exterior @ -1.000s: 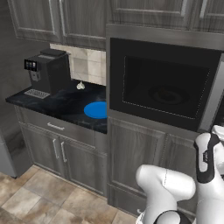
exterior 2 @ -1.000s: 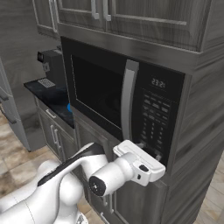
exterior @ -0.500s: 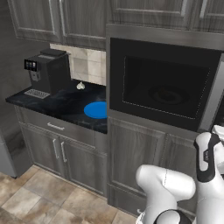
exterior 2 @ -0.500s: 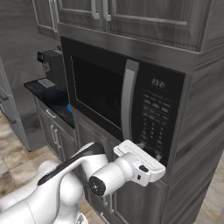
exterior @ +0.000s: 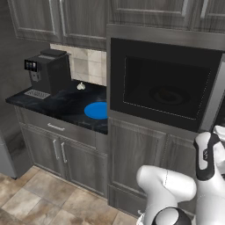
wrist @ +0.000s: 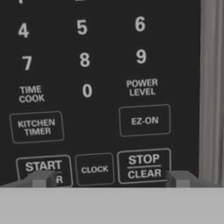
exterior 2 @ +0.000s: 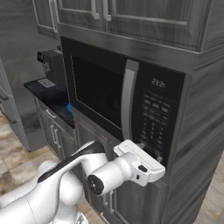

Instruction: Pick the mushroom from the counter and place it in the microwave. Then turn on the microwave.

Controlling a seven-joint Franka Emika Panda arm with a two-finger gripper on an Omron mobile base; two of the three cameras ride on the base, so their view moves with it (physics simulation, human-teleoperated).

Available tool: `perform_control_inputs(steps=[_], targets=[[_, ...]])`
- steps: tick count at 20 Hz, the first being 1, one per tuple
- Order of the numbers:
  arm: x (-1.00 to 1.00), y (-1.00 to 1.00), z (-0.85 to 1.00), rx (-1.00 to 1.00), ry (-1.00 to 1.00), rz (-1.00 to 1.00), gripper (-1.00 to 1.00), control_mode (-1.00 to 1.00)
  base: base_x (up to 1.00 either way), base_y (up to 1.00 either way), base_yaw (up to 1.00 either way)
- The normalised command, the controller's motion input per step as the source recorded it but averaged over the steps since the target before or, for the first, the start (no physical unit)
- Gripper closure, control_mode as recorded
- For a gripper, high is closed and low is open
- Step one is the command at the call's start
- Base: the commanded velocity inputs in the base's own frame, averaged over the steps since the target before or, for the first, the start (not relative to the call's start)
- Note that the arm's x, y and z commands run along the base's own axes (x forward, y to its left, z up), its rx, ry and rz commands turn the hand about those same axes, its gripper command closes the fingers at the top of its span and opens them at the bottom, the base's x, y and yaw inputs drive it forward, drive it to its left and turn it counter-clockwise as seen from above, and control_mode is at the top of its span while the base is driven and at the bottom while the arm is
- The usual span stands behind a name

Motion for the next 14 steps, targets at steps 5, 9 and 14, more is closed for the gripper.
perform_control_inputs(steps=[5, 9, 14], targets=[[0.00, 0.00, 0.00, 0.00, -0.01, -0.05, -1.00, -1.00, 0.00, 0.00, 0.00], [0.00, 0.00, 0.00, 0.00, -0.02, -0.07, -1.00, -1.00, 0.00, 0.00, 0.00], [0.00, 0.00, 0.00, 0.00, -0.02, -0.08, -1.00, -1.00, 0.00, 0.00, 0.00]])
